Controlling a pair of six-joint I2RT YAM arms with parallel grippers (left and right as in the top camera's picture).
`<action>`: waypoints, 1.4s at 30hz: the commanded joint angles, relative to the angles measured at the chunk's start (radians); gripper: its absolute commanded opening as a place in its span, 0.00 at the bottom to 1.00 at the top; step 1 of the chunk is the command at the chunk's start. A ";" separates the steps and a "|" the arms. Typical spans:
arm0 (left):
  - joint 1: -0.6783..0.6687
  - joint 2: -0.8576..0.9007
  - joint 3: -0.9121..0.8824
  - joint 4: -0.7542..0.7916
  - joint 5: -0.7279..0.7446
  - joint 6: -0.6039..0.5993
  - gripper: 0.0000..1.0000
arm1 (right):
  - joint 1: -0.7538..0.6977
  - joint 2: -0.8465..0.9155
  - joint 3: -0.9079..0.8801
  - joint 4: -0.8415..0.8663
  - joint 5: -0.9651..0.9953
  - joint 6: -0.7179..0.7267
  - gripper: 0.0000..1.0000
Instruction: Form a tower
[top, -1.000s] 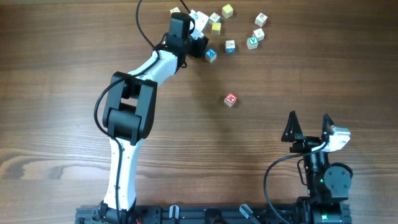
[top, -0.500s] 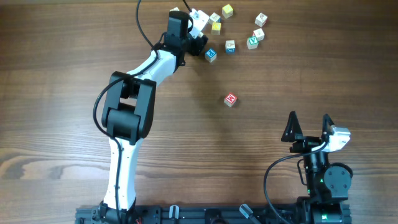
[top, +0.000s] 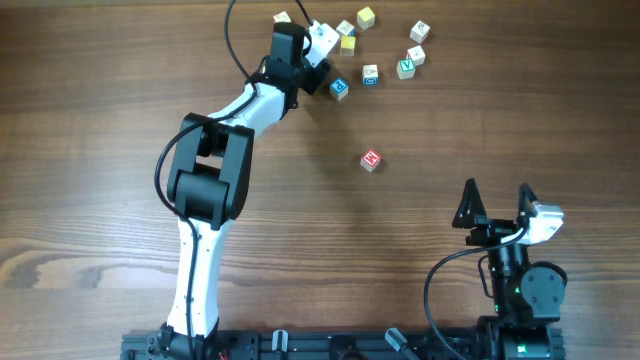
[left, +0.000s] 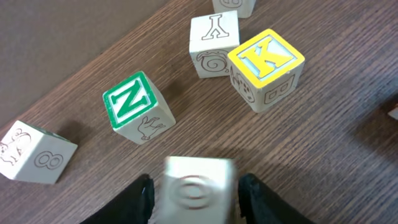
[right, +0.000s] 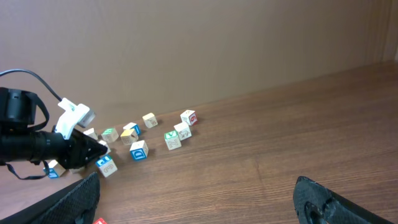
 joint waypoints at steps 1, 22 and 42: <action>0.006 0.017 0.004 -0.001 -0.006 0.011 0.38 | -0.005 -0.006 -0.001 0.003 0.006 -0.007 1.00; -0.229 -0.536 0.004 -0.560 -0.072 -0.285 0.26 | -0.005 -0.006 -0.001 0.003 0.006 -0.007 1.00; -0.504 -0.166 0.001 -0.525 -0.305 -0.754 0.21 | -0.005 -0.006 -0.001 0.003 0.006 -0.007 1.00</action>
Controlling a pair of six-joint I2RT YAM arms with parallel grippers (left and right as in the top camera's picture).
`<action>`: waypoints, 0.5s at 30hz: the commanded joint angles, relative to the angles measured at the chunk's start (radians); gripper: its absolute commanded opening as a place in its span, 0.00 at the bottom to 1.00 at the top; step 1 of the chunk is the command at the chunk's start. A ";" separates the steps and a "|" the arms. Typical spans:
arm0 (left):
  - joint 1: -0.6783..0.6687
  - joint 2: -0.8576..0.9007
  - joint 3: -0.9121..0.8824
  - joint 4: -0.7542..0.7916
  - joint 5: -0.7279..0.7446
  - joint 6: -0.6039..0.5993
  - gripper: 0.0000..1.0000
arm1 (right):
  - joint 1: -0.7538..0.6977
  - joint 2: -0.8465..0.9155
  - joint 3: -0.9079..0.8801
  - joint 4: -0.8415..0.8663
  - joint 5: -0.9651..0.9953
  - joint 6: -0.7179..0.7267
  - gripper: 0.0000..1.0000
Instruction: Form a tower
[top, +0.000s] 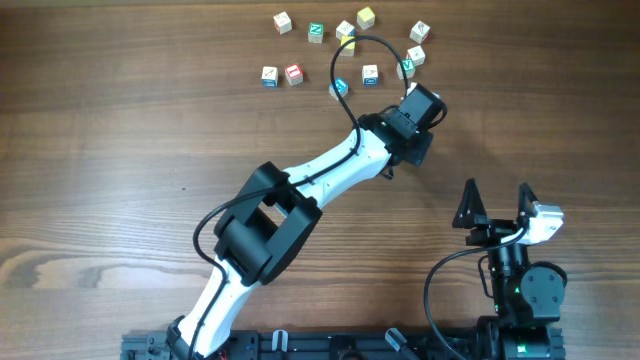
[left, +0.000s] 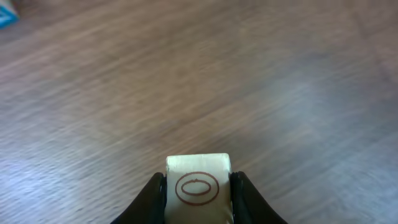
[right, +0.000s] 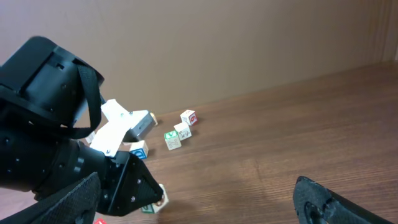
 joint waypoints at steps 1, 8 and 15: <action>-0.003 0.007 -0.005 -0.017 -0.103 -0.042 0.22 | -0.005 -0.006 -0.001 0.003 0.006 -0.007 1.00; -0.005 0.007 -0.005 -0.097 -0.151 -0.111 0.23 | -0.005 -0.006 -0.001 0.003 0.006 -0.007 1.00; -0.006 0.007 -0.005 -0.117 -0.143 -0.119 0.36 | -0.005 -0.006 -0.001 0.003 0.006 -0.007 1.00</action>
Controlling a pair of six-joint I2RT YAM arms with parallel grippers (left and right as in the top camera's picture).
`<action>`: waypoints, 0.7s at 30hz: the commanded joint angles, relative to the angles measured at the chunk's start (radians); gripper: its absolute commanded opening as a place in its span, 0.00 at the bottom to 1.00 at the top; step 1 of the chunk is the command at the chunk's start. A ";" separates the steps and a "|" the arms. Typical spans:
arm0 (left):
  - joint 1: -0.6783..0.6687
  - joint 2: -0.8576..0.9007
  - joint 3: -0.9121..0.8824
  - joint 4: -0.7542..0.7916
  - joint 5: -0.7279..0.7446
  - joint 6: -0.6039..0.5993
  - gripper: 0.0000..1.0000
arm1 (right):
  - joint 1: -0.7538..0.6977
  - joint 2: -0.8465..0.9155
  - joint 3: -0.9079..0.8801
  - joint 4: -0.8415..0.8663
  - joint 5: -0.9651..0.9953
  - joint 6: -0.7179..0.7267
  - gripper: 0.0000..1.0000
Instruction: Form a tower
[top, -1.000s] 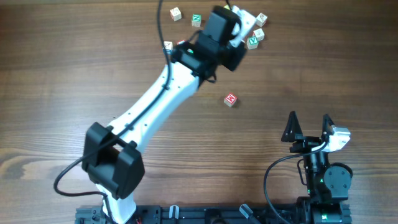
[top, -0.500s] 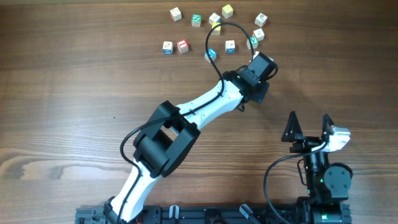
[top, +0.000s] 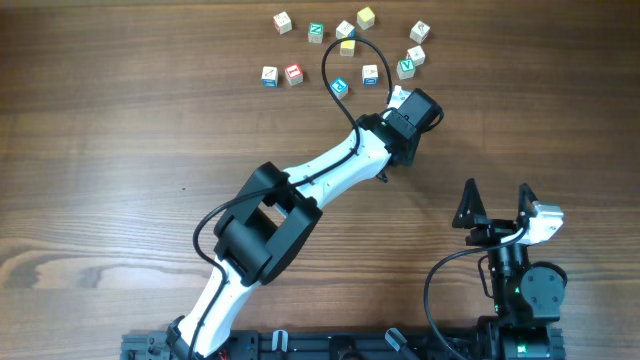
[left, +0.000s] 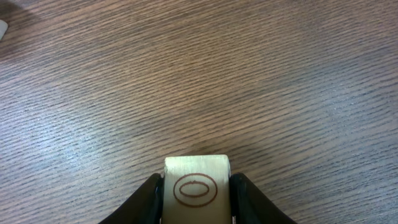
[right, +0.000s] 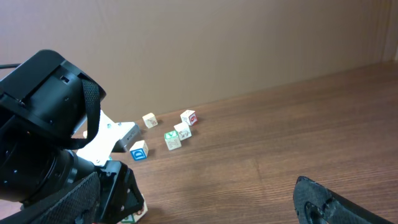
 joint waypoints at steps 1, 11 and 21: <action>-0.006 0.007 -0.005 0.000 -0.013 -0.014 0.36 | -0.005 -0.006 -0.001 0.003 0.006 -0.007 1.00; -0.011 0.007 -0.005 0.001 -0.009 -0.014 0.37 | -0.005 -0.006 -0.001 0.003 0.006 -0.007 1.00; -0.011 0.007 -0.005 -0.010 -0.009 -0.059 0.29 | -0.005 -0.006 -0.001 0.003 0.006 -0.007 1.00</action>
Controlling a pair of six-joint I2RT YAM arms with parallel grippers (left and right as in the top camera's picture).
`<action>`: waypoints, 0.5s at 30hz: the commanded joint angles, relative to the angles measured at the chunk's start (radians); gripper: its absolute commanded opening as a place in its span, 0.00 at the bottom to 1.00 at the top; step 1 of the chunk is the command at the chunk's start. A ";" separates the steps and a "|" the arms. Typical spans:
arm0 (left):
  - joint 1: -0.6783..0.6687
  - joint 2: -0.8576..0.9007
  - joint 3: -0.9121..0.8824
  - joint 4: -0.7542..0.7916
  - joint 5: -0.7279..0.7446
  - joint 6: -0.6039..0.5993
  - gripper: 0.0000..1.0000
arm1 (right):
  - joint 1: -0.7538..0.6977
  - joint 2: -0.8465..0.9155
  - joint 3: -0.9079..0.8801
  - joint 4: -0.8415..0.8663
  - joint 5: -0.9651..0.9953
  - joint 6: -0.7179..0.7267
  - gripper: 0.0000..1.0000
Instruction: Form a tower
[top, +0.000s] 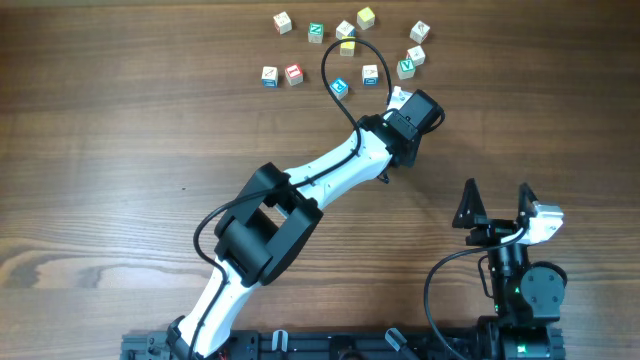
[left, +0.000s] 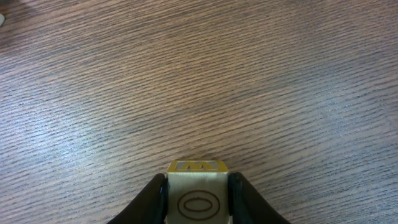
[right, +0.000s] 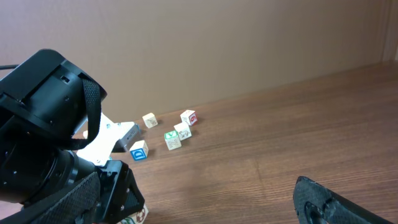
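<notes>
My left gripper (left: 198, 186) is shut on a pale wooden block (left: 198, 202) with a brown oval on the face toward the camera. A yellow-bordered M face shows at the block's far edge. It hangs just above bare tabletop. Overhead, the left arm (top: 330, 170) reaches across to the middle right, and its wrist (top: 412, 112) hides the block. In the right wrist view, part of a block (right: 135, 216) with green and red print shows under the left fingers. My right gripper (top: 497, 187) stands open and empty at the near right.
Several loose letter blocks lie scattered along the far edge, among them a green one (top: 316, 32), a yellow one (top: 366, 16), a blue one (top: 340, 87) and a red one (top: 293, 73). The left arm's black cable (top: 335, 60) loops over them.
The left arm has barely moved. The held block now sits slightly lower between the fingers, and its yellow M face shows at the far edge. The right arm is unchanged.
My left gripper was among the far blocks, its fingers around the oval-faced block, while a red-lettered block lay alone mid-table. Then it held that block over bare wood at the middle right. The arm now covers the spot where the lone block lay.
</notes>
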 joint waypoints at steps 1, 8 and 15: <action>-0.005 0.007 -0.005 -0.016 -0.008 -0.026 0.29 | -0.005 -0.006 -0.001 0.003 0.006 -0.007 1.00; -0.006 0.007 -0.005 -0.030 0.022 -0.054 0.29 | -0.005 -0.006 -0.001 0.003 0.006 -0.007 1.00; -0.006 0.007 -0.005 -0.053 0.044 -0.054 0.28 | -0.005 -0.006 -0.001 0.003 0.006 -0.007 1.00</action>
